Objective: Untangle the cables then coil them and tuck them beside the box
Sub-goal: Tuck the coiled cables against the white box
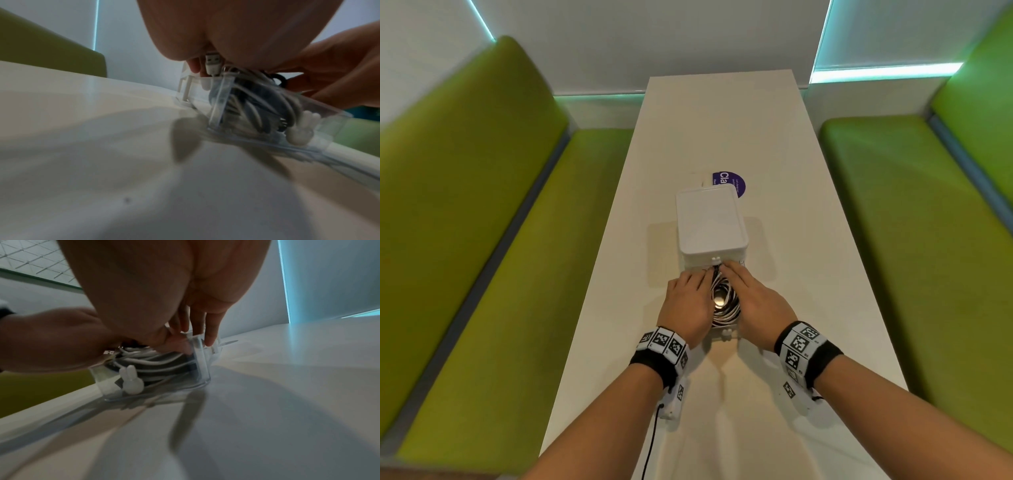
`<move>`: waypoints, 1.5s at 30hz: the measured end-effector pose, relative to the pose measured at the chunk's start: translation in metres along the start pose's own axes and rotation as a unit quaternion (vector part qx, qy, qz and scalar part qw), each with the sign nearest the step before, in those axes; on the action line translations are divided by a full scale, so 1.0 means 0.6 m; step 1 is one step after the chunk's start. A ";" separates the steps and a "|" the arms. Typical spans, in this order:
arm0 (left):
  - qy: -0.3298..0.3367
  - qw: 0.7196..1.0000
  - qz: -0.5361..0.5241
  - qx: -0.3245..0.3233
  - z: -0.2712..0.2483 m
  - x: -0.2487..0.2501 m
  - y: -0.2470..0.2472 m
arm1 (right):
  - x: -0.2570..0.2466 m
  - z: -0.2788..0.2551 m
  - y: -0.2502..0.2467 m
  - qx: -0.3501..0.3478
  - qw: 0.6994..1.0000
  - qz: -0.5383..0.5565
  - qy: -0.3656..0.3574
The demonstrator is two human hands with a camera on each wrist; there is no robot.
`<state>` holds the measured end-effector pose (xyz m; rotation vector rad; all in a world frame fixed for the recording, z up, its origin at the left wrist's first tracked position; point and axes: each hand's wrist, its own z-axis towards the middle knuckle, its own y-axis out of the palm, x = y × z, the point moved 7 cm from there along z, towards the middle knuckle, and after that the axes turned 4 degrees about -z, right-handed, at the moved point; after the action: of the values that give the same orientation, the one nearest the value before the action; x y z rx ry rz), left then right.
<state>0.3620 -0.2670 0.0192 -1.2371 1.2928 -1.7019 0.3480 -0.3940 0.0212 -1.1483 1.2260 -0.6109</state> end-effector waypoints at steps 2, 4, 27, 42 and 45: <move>-0.004 1.000 0.029 -0.008 0.001 0.010 0.002 | -0.002 -0.002 -0.005 0.002 1.000 0.004 -0.010; -0.011 0.998 0.055 -0.009 0.004 0.015 0.002 | -0.009 -0.004 -0.008 -0.003 1.000 0.007 -0.007; -0.174 0.924 -0.327 0.093 -0.062 -0.108 -0.051 | 0.000 0.009 0.005 -0.012 0.999 0.035 0.026; -0.040 0.959 -0.262 0.099 -0.046 -0.023 -0.038 | 0.012 0.015 0.040 0.010 0.999 0.019 0.037; -0.026 0.971 -0.224 0.084 -0.045 -0.015 -0.036 | 0.014 0.008 0.037 0.026 0.998 0.062 0.019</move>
<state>0.3403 -0.2435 0.0356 -1.5414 0.8549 -2.0236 0.3506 -0.3919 -0.0028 -1.0137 1.2969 -0.5691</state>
